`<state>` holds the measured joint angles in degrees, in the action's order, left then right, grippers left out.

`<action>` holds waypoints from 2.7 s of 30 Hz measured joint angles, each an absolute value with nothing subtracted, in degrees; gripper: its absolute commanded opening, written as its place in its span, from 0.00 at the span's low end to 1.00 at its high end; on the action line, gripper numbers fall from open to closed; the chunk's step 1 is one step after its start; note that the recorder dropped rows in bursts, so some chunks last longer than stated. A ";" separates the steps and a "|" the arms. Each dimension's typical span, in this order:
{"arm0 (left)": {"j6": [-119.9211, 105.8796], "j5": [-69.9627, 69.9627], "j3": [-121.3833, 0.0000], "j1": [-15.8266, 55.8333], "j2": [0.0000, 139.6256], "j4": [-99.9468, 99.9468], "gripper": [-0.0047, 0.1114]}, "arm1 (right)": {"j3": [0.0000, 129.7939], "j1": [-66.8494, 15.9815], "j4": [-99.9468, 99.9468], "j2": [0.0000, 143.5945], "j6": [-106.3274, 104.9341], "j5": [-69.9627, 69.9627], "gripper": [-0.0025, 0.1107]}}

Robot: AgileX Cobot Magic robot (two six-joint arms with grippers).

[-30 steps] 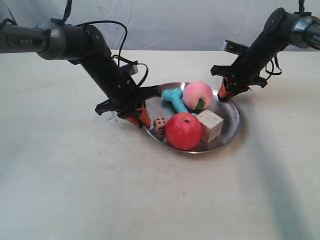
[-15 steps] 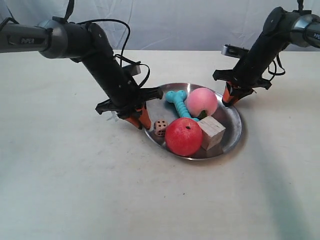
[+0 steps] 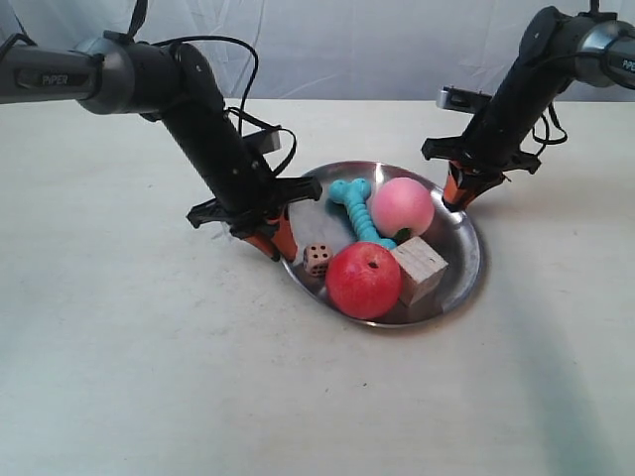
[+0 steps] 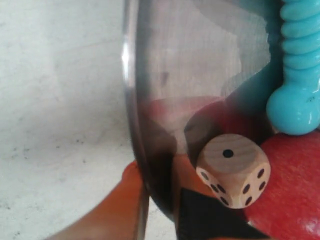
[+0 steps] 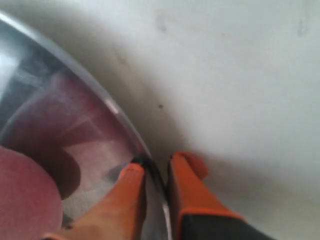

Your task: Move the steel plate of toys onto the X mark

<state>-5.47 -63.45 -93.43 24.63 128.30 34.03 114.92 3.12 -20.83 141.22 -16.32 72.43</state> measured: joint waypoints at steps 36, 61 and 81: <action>-3.60 -65.26 -97.52 24.64 130.87 29.98 0.04 | 110.52 3.12 -18.73 139.10 -14.66 70.96 0.32; -1.90 -63.47 -97.52 25.12 130.95 30.11 0.04 | 102.74 6.39 -18.85 135.80 -10.71 70.83 0.32; -1.90 -65.10 -97.52 25.12 130.95 28.46 0.04 | 99.45 10.41 -15.76 132.77 -10.48 70.14 0.42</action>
